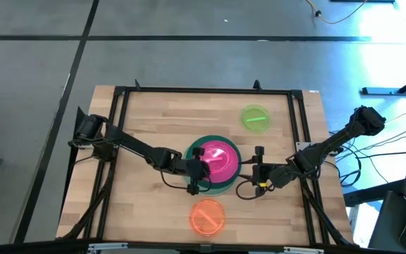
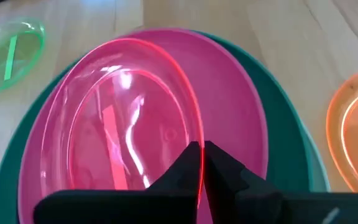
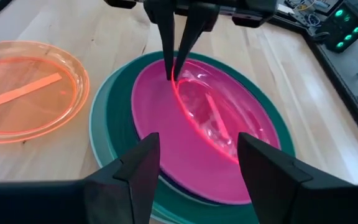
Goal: Stack plastic plates
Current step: Stack the light pink plate on top of the pink plate, then stack the light green plate on top of the light pink plate
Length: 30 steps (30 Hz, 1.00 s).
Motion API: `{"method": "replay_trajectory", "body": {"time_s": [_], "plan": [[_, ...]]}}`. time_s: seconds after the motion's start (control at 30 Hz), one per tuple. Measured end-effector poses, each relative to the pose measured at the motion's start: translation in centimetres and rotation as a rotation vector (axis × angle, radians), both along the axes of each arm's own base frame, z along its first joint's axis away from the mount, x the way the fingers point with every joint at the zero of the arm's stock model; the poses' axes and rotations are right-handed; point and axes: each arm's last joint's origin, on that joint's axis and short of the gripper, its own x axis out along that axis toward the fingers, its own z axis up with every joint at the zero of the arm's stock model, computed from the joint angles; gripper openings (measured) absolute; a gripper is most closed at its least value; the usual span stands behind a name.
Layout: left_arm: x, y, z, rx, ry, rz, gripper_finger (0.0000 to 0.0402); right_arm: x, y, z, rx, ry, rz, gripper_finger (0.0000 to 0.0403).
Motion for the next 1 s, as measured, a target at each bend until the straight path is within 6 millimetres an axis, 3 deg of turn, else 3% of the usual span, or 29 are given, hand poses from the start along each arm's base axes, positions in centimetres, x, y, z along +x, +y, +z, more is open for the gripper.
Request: {"method": "replay_trajectory", "body": {"time_s": [0.33, 0.67, 0.83, 1.0], "plan": [[0.0, 0.0, 0.1, -0.026, -0.012, 0.016, 0.0098, 0.0, 0.0, 0.0, 0.001, 0.0, -0.001, 0.0205], [-1.1, -0.1, 2.5, -0.042, -0.07, -0.022, 0.0106, 0.0, 0.0, 0.0, -0.006, 0.003, 0.003, 0.0205], [-3.5, 0.1, 2.2, -0.056, -0.148, -0.001, 0.0106, -0.4, -0.2, -0.1, -0.027, 0.032, 0.004, 0.0205], [-7.1, 0.2, 1.9, -0.136, -0.365, 0.013, 0.0106, -1.0, -0.7, 0.2, -0.043, 0.051, -0.014, 0.0205]]}}
